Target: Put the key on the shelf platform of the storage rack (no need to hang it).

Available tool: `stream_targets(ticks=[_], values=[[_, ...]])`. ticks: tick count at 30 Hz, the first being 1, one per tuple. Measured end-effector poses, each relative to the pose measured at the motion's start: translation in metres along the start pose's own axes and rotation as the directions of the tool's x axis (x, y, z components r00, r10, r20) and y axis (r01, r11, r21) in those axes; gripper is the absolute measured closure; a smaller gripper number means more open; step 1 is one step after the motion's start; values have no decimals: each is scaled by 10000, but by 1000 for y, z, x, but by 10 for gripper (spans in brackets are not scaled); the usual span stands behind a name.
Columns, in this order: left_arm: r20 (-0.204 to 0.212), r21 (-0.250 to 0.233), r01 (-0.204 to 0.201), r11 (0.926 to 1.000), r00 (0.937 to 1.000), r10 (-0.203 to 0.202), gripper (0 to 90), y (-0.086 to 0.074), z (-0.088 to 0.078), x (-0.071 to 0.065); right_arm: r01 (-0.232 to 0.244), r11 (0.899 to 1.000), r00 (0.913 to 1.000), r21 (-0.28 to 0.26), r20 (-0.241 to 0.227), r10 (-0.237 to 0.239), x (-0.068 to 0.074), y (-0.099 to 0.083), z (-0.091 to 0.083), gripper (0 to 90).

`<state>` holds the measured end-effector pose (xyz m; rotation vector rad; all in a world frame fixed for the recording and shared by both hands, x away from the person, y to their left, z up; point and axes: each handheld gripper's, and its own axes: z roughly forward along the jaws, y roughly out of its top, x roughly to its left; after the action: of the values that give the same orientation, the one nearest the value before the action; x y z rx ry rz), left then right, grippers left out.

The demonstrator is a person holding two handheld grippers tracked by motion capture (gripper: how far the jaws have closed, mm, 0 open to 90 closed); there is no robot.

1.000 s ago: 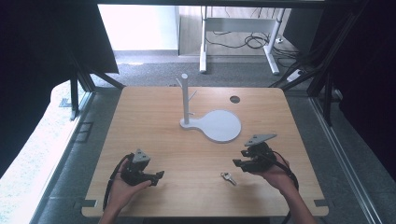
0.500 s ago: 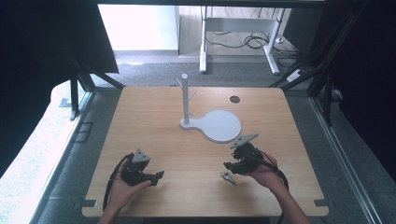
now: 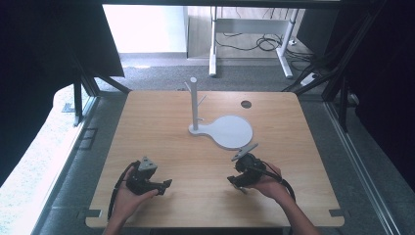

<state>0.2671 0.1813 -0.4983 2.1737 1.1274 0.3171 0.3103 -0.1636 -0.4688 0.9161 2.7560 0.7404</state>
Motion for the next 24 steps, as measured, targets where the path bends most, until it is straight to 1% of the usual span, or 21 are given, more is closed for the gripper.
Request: stream_targets(ticks=[3, 4, 6, 8, 11, 16, 19, 24], values=[[13, -14, -1, 10000, 10000, 1, 237, 0, 0, 0, 37, 9999, 10000, 122, 16, -37, 0, 0, 4, 491], [21, -25, 22, 10000, 10000, -22, 237, 0, -1, 0, 11, 9997, 10000, 234, -47, -10, 0, -1, 8, 493], [11, -6, 21, 10000, 10000, -21, 236, 0, 0, 0, 8, 9995, 10000, 318, -20, -8, -1, -2, 12, 495], [7, 2, 51, 10000, 10000, -51, 236, 0, 0, 0, 27, 9992, 10000, 388, -40, -25, -1, -3, 14, 497], [22, 29, 44, 10000, 10000, -44, 236, 0, 1, 1, -90, 9984, 9999, 555, -82, 94, -3, -6, 19, 510], [29, 68, 30, 10000, 10000, -30, 235, 0, 2, 0, -82, 9971, 9999, 751, -101, 90, -4, -7, 23, 533], [14, 50, 34, 10000, 10000, -34, 235, 0, 1, 0, -59, 9959, 9999, 898, -119, 70, -5, -7, 26, 563], [-36, 12, 79, 10000, 10000, -79, 235, -1, 1, 1, -32, 9942, 9995, 1077, -299, 65, -8, -8, 29, 646]])
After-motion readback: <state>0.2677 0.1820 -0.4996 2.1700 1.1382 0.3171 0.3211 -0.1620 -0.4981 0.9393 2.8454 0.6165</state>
